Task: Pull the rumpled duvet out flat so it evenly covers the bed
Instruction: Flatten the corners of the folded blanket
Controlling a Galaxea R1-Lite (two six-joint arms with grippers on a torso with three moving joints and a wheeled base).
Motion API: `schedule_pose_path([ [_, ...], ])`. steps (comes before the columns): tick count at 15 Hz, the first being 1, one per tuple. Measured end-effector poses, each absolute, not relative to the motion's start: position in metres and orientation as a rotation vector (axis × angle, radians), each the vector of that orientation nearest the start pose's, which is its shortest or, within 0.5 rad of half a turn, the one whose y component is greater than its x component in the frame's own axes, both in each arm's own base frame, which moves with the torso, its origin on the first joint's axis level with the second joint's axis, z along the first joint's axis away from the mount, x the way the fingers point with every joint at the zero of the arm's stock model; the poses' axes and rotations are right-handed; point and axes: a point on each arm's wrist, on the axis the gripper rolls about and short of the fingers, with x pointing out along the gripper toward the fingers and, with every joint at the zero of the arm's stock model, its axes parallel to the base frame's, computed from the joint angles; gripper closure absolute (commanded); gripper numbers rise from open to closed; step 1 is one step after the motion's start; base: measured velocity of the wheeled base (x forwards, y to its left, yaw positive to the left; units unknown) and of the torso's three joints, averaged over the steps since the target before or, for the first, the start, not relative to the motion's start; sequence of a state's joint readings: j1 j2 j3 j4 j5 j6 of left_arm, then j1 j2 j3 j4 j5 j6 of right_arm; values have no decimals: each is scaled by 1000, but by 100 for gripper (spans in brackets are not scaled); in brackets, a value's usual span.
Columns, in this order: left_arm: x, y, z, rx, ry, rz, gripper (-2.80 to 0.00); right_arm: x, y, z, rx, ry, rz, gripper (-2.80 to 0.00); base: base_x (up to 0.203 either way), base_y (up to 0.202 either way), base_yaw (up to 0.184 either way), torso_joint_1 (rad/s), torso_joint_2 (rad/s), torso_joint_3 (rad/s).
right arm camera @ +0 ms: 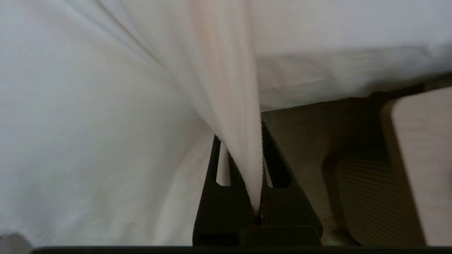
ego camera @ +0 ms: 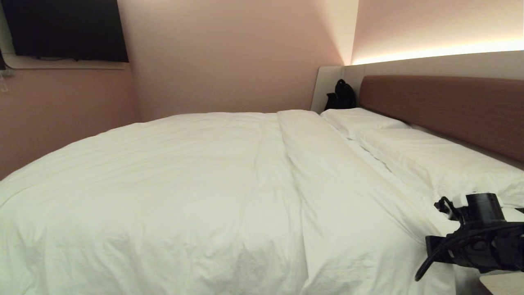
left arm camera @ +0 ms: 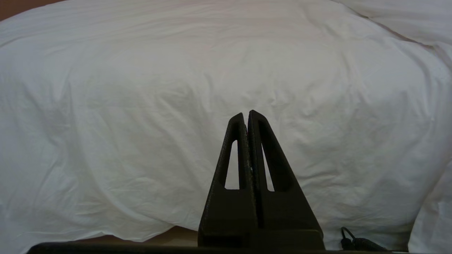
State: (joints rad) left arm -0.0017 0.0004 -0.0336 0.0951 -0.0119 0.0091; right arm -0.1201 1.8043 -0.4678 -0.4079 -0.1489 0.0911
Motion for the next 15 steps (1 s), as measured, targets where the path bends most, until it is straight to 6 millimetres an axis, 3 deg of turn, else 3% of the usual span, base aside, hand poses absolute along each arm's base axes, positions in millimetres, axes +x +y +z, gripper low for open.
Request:
schedule_pose_path([
  [4, -26, 0, 75, 9, 62, -14, 0, 241, -45, 56, 46, 931, -357, 0, 0, 0, 0, 0, 0, 0],
  [9, -26, 0, 75, 9, 61, -14, 0, 234, -38, 50, 34, 964, -279, 0, 0, 0, 0, 0, 0, 0],
  [10, -26, 0, 75, 9, 61, -14, 0, 232, -34, 50, 28, 969, -244, -280, 0, 0, 0, 0, 0, 0],
  [15, -26, 0, 75, 9, 62, -15, 0, 218, -12, 53, 4, 973, -127, -280, 0, 0, 0, 0, 0, 0],
])
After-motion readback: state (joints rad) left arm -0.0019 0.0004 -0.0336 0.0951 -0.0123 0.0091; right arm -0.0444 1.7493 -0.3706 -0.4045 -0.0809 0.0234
